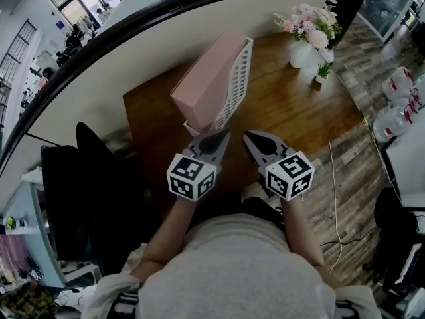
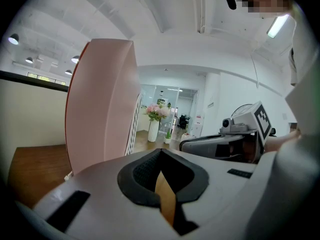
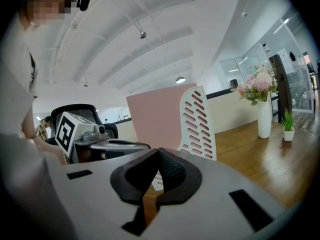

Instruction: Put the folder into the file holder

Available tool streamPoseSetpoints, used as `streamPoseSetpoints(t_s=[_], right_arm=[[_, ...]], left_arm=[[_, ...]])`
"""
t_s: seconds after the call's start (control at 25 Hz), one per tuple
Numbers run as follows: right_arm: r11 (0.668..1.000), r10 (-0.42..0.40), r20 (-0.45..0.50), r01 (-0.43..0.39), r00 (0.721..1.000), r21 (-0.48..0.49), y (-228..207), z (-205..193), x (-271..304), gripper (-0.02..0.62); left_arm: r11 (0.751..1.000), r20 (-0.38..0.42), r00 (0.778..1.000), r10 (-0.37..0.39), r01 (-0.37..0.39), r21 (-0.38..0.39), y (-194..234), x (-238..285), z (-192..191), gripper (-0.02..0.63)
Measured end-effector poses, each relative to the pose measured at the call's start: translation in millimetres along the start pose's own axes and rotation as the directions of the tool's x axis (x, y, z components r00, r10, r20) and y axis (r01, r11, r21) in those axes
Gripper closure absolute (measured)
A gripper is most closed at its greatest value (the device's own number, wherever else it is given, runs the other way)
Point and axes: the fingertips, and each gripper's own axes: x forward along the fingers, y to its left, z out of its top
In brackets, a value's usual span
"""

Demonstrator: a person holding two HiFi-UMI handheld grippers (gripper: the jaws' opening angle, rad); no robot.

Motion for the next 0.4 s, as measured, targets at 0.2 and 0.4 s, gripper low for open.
streamPoseSetpoints(t_s=[0.2, 0.4], right_arm=[[1.0, 0.004, -0.002, -0.004, 1.0, 0.003, 1.9, -2.8, -0.5, 0.588], [1.0, 0.002, 0.0, -0.002, 1.0, -0.003, 1.7, -0.9, -3.4, 0.588]], left_arm=[[1.0, 0.001, 1.0, -0.001, 0.001, -0.007, -1.4, -1.2, -1.5, 0.592], [1.0, 0.009, 1.0, -0.003, 0.003, -0.017, -2.9, -1.6, 0.1, 0.592]])
